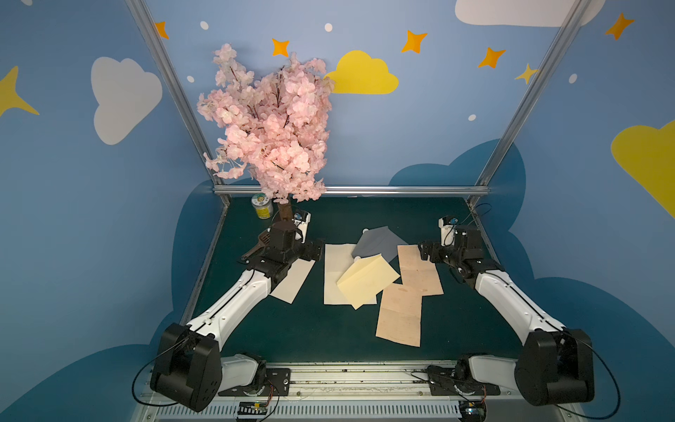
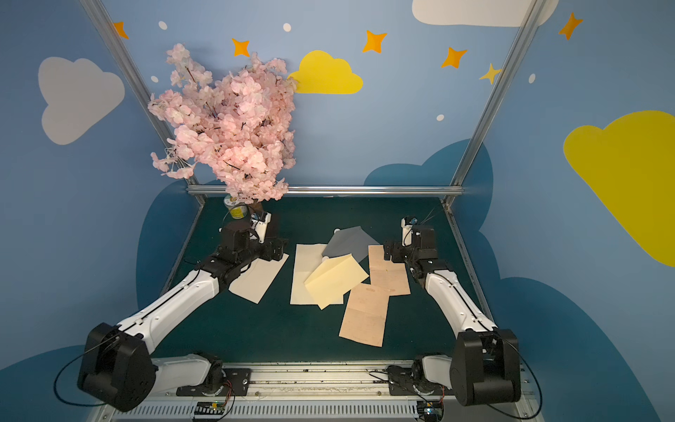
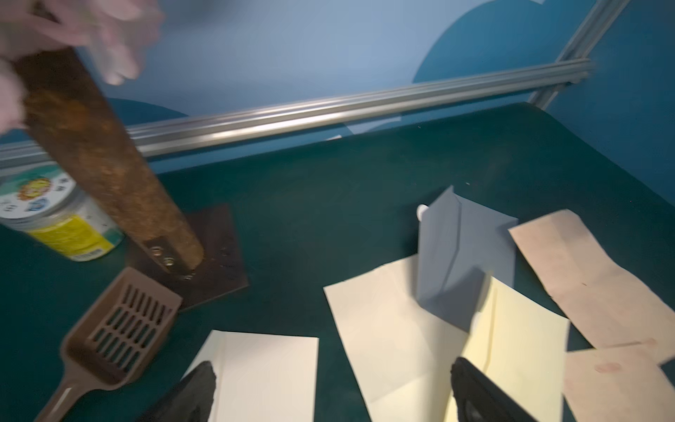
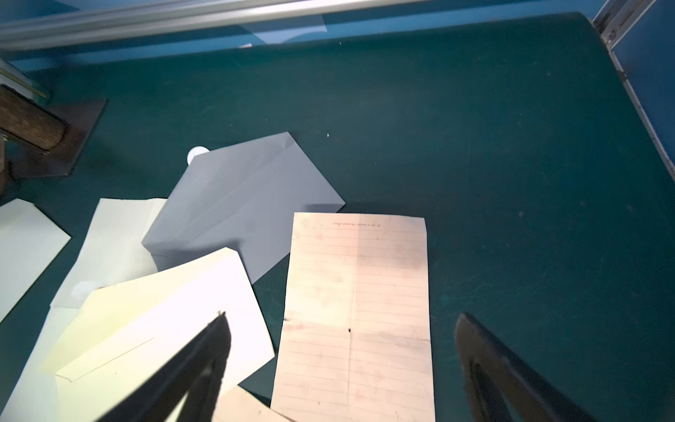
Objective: Fold the letter paper in half and place it into the envelope
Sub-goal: Fold the letter paper at the center of the board.
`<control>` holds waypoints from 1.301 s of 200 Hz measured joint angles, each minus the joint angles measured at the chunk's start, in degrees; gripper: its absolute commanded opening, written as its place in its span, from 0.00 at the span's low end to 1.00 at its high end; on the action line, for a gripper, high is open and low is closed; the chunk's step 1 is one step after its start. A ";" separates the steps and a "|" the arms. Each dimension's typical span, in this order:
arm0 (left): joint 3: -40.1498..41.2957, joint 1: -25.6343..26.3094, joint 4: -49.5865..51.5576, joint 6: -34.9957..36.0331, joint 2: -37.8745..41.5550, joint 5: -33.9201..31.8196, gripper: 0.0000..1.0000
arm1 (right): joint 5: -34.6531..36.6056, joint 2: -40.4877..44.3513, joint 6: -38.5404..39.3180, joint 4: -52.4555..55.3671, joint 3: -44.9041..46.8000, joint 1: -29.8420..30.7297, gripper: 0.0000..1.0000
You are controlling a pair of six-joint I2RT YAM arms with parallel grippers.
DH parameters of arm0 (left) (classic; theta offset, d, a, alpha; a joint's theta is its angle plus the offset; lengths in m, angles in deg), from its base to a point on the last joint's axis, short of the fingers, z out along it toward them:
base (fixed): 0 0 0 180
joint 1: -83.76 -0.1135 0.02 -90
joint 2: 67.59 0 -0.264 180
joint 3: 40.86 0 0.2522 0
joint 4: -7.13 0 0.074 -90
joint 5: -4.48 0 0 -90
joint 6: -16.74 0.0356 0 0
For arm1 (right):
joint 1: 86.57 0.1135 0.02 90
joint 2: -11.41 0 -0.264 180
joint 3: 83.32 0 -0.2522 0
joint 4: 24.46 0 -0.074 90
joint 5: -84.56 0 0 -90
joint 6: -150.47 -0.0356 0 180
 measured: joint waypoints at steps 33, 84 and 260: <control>-4.61 9.25 7.96 -3.54 -2.05 0.22 1.00 | 2.23 -6.58 -2.10 14.62 -9.70 1.66 0.96; -11.54 22.64 17.86 -8.48 -7.10 -0.09 1.00 | -0.66 -18.99 -7.58 36.35 -23.50 3.32 0.96; -20.72 35.30 21.05 -18.40 -22.01 7.19 1.00 | -7.48 -6.82 -21.16 43.52 -7.23 -7.15 0.86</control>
